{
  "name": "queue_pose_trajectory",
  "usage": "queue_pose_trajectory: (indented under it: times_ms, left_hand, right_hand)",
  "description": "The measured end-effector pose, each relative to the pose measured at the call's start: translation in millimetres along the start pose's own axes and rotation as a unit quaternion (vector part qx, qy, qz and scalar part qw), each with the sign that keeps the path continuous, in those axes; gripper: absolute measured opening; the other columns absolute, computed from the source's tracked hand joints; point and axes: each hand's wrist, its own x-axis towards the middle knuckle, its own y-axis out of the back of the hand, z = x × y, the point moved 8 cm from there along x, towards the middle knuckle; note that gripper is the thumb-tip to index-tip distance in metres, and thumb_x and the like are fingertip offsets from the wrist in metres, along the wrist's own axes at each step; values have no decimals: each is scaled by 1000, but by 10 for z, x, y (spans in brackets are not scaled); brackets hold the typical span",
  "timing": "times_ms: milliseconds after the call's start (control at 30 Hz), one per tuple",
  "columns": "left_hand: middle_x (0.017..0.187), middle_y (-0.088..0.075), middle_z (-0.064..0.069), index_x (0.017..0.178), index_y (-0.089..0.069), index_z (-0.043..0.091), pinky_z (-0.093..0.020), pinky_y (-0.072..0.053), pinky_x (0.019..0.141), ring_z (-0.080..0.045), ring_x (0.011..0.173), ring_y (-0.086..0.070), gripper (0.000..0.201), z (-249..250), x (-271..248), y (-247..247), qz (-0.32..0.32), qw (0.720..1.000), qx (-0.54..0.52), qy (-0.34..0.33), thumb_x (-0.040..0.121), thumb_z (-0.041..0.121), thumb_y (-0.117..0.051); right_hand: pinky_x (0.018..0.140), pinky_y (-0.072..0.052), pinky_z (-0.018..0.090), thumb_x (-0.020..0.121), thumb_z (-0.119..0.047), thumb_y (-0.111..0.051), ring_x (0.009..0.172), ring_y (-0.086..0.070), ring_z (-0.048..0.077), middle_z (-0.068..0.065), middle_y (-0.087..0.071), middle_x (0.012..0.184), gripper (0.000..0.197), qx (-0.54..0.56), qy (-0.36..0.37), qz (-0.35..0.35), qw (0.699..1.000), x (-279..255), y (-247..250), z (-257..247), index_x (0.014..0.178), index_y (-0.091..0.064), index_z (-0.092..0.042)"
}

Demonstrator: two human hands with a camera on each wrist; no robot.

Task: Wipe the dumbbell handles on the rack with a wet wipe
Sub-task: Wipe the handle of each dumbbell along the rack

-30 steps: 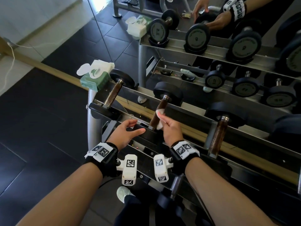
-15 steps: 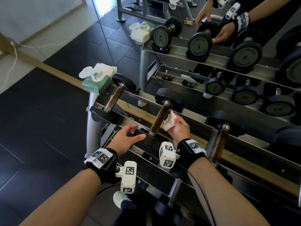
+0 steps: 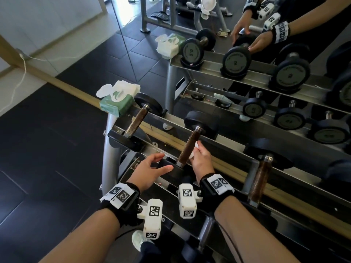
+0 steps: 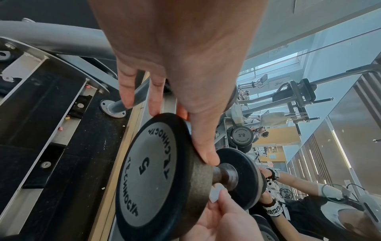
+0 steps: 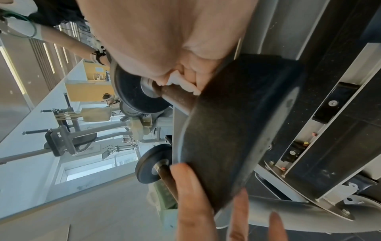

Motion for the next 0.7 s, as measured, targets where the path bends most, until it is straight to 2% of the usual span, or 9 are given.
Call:
queue_pose_trajectory:
  times_ms: [100, 167, 267, 333, 433, 533, 633, 700]
  left_hand:
    - [135, -51, 7, 133, -50, 35, -18, -56, 63, -23, 111, -61, 58, 9, -9, -14, -1, 1000, -13, 2, 81, 36, -76]
    - [135, -52, 5, 134, -50, 33, -24, -59, 70, -23, 111, -62, 58, 15, -24, -19, -1, 1000, -15, 2, 82, 35, -75]
    - [135, -53, 4, 136, -50, 32, -38, -57, 88, -22, 112, -62, 60, 6, -33, -14, -3, 1000, -19, 3, 81, 36, -75]
    - [134, -54, 4, 135, -50, 33, -40, -57, 90, -21, 111, -63, 61, 11, -30, -14, -9, 1000, -25, 2, 80, 36, -75]
    - [134, -54, 5, 135, -50, 35, -36, -58, 86, -20, 110, -63, 60, 19, -31, -10, -11, 999, -32, 3, 80, 35, -76]
    - [134, -55, 5, 135, -50, 35, -42, -55, 93, -20, 111, -63, 61, 13, -32, -10, -8, 999, -35, 4, 80, 36, -76]
    - [136, -53, 3, 136, -49, 35, -45, -52, 98, -23, 113, -62, 65, 10, -42, -15, -13, 999, -31, 3, 78, 39, -75]
    - [137, -53, 2, 137, -48, 34, -43, -54, 95, -23, 112, -63, 67, 18, -49, -25, -20, 999, -35, 0, 76, 40, -75]
  right_hand:
    - [116, -34, 48, 104, -28, -41, 136, -46, 25, 4, -48, 149, 42, 11, 2, 15, 1000, 135, 35, -138, 146, -44, -33]
    - [116, -36, 48, 104, -25, -41, 135, -48, 23, 3, -50, 147, 42, 20, 10, 9, 1000, 119, 40, -130, 144, -48, -32]
    - [113, -39, 45, 104, -24, -41, 129, -53, 18, -2, -54, 143, 41, 39, 31, -3, 999, -66, 68, 32, 142, -49, -36]
    - [113, -40, 45, 103, -25, -42, 127, -54, 17, -2, -55, 140, 41, 49, 42, -10, 998, -118, 64, 88, 141, -49, -38]
    - [115, -37, 50, 102, -24, -42, 135, -48, 23, 0, -50, 146, 40, 62, 12, 17, 998, 52, 65, 10, 139, -50, -39]
    - [116, -35, 51, 103, -22, -42, 137, -45, 25, 2, -47, 150, 40, 83, 5, 34, 996, 162, 62, -105, 140, -51, -36]
    - [116, -35, 49, 102, -25, -41, 136, -46, 22, -3, -48, 149, 41, 65, 26, 21, 997, -50, 58, -31, 134, -52, -48]
    - [115, -37, 48, 102, -27, -41, 135, -47, 20, -4, -47, 149, 42, 52, 53, -4, 997, -237, 53, 58, 132, -50, -56]
